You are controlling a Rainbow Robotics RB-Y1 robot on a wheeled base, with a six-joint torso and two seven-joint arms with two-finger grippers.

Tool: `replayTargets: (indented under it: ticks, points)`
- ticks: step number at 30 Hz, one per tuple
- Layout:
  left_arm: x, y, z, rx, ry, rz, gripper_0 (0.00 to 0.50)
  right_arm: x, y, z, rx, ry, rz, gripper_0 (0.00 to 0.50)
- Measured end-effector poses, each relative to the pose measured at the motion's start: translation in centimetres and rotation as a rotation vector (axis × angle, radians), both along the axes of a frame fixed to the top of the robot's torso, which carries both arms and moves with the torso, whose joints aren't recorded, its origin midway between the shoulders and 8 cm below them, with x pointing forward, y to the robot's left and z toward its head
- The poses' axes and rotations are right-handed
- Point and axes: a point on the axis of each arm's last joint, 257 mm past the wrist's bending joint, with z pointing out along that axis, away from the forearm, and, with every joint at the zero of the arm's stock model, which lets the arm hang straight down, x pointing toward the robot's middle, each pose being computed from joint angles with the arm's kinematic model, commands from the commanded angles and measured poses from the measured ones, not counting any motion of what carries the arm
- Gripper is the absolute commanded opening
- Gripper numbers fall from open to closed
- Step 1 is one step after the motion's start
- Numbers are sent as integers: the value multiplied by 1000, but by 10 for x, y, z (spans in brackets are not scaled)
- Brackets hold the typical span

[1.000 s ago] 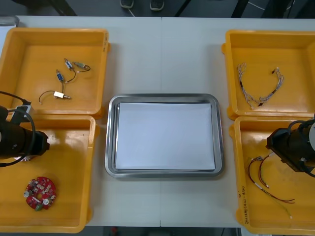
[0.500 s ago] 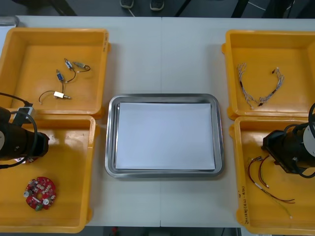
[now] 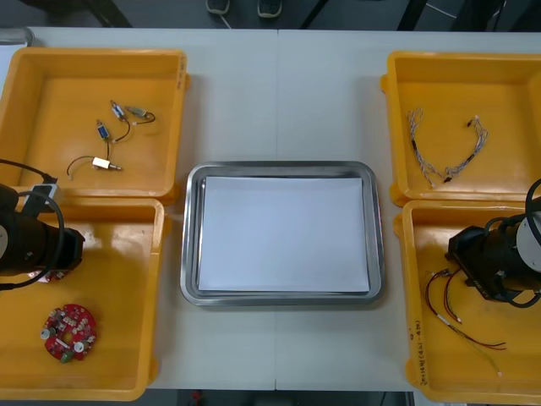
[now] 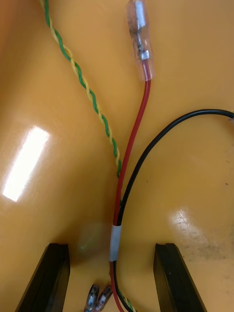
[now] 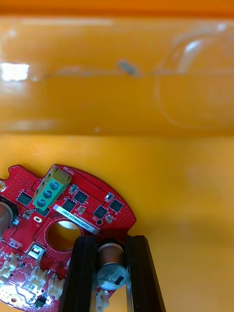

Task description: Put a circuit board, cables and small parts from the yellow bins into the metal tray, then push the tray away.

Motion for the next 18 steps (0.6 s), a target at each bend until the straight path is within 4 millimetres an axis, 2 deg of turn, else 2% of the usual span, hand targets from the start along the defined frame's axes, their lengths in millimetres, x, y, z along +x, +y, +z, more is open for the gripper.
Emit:
replayTargets:
  ticks: [6,7,8,10,18]
  points:
    - [-8,5,5,44,50,-23,0,1,2,-1,3,1,4,500]
    - [-10,5,8,51,58,-23,0,1,3,-1,4,1,3,319]
    - [-11,6,12,58,63,-22,0,1,3,-1,7,1,-2,92]
    - [-14,7,23,70,66,-21,0,1,4,-1,14,1,-12,0]
    - [-24,0,66,108,55,-46,2,3,13,-1,15,3,12,0]
